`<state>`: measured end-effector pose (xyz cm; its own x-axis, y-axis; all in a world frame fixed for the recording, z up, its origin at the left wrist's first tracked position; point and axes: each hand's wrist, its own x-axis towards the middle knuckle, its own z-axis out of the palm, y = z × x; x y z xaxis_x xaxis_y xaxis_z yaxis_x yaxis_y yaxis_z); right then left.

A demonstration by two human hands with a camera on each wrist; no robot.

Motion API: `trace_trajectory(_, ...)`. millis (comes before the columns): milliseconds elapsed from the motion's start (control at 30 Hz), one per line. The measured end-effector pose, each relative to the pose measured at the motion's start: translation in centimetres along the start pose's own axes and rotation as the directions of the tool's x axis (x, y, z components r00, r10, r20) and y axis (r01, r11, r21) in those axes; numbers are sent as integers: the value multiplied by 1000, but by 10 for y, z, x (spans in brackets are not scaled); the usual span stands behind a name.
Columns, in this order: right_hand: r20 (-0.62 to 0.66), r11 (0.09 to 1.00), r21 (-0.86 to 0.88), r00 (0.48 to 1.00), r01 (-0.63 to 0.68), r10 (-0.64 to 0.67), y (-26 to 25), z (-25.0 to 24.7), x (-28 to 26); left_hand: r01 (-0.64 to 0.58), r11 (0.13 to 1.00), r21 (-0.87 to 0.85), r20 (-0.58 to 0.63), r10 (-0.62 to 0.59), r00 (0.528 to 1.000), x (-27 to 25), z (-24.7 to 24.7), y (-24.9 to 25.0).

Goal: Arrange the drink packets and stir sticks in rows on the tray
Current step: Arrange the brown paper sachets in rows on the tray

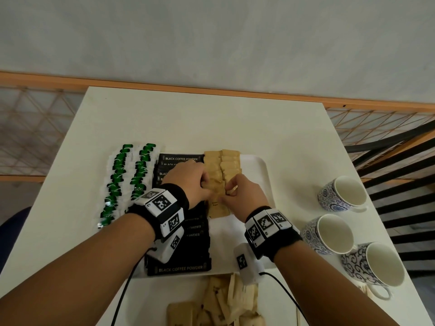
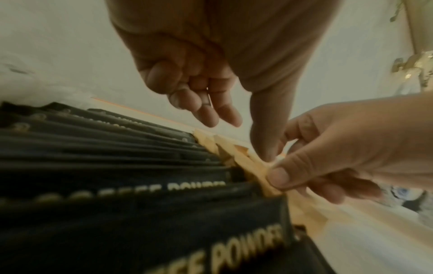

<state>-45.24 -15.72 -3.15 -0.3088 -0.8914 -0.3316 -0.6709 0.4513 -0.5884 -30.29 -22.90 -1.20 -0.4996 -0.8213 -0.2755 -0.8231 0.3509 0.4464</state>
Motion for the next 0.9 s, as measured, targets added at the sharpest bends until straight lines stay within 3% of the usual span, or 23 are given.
trace_trajectory(133, 7, 1000, 11, 1000, 0, 0, -1, 1, -1, -78, 981, 180, 96, 62, 993, -11, 6, 16)
trace_trajectory(233, -42, 996, 92, 999, -17, 20, 7, -7, -4, -90, 963, 253, 95, 68, 993, -12, 12, 21)
trace_trajectory(333, -76, 993, 117, 996, -35, 44, 19, -20, -7, -82, 970, 227, 66, 68, 995, -14, 13, 20)
trace_trajectory(500, 26, 994, 78, 996, -81, 80, 29, -20, -8, -63, 983, 172, 57, 54, 997, -13, 13, 20)
trace_trajectory(900, -26, 996, 69, 998, -50, 52, 26, -13, 3, -30, 984, 175, 18, 27, 999, -7, 13, 20)
